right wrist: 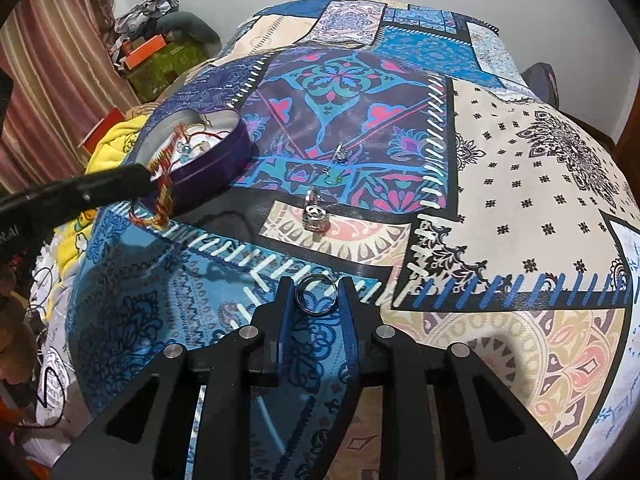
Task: Organize jewelry
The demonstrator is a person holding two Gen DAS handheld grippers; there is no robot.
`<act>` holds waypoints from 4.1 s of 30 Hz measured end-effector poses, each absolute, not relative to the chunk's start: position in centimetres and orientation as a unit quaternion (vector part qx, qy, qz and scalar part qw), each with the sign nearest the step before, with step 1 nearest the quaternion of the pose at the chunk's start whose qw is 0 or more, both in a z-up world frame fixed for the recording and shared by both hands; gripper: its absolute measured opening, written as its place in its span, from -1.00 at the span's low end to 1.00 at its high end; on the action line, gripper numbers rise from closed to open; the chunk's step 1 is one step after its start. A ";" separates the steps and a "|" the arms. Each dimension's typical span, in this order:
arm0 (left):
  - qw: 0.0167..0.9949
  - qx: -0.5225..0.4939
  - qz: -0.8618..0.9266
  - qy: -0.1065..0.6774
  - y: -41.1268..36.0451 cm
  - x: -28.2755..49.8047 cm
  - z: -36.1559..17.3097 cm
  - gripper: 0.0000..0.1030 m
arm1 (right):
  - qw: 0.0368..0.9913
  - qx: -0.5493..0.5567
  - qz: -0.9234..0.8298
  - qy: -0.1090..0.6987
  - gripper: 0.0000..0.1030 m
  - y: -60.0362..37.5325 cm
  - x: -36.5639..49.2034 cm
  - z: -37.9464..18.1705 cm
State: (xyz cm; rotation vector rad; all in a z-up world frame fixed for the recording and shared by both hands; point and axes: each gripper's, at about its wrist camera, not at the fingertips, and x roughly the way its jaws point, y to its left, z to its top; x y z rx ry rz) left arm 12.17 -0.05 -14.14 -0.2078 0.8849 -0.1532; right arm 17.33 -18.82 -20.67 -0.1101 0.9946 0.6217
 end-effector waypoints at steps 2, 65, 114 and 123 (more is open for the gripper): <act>0.901 -0.099 -0.069 0.417 0.3 11.9 -13.5 -0.93 | 0.834 -0.050 0.295 0.463 -0.61 -18.6 17.2 -20.1; 0.907 -0.105 -0.035 0.406 7.7 14.8 -14.1 -0.86 | 0.824 -0.074 0.369 0.424 -0.60 -9.0 19.8 -16.8; 0.864 -0.022 -0.166 0.475 -7.8 18.5 -19.0 -0.97 | 0.861 -0.013 0.258 0.438 -0.41 -22.3 21.2 -17.4; 0.894 -0.065 -0.134 0.423 -2.6 17.6 -14.9 -0.97 | 0.851 -0.016 0.273 0.448 -0.41 -19.2 23.2 -18.3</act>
